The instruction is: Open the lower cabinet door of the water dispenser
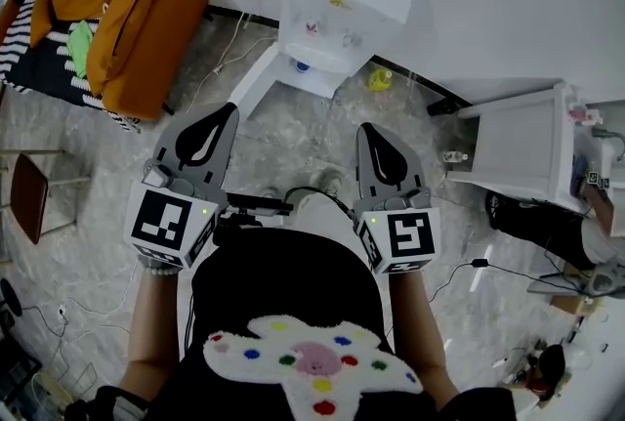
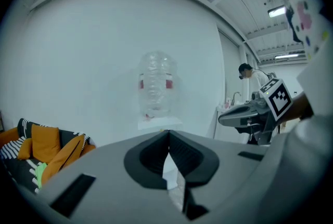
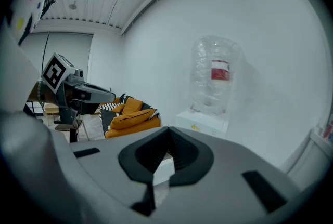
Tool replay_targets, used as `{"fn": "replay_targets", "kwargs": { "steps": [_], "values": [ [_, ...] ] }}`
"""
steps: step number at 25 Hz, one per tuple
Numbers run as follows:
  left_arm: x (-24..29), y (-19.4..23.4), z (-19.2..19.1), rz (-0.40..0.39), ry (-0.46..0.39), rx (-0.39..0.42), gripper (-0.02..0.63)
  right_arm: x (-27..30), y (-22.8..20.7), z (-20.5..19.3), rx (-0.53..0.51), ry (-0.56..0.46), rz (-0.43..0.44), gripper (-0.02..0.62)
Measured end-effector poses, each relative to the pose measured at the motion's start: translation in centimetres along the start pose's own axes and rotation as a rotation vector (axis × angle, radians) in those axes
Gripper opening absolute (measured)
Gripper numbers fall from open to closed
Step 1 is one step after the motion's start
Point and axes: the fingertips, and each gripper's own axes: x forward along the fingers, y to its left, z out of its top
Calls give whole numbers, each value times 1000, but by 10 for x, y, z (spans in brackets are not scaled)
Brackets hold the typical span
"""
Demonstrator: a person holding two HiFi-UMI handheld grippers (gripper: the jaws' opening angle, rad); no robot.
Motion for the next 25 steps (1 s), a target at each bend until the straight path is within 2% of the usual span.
{"fn": "replay_targets", "kwargs": {
  "steps": [2,6,13,25],
  "values": [
    [2,0,-3,-3,7,-1,12,0,0,1,-8,5,-3,3],
    [4,-1,-3,-9,7,-4,12,4,2,7,-13,-50,3,3],
    [9,-6,-1,-36,0,-1,12,6,6,11,-41,-50,9,3],
    [14,-6,1,-58,-2,-1,14,6,7,8,-17,-42,-11,3]
  ]
}}
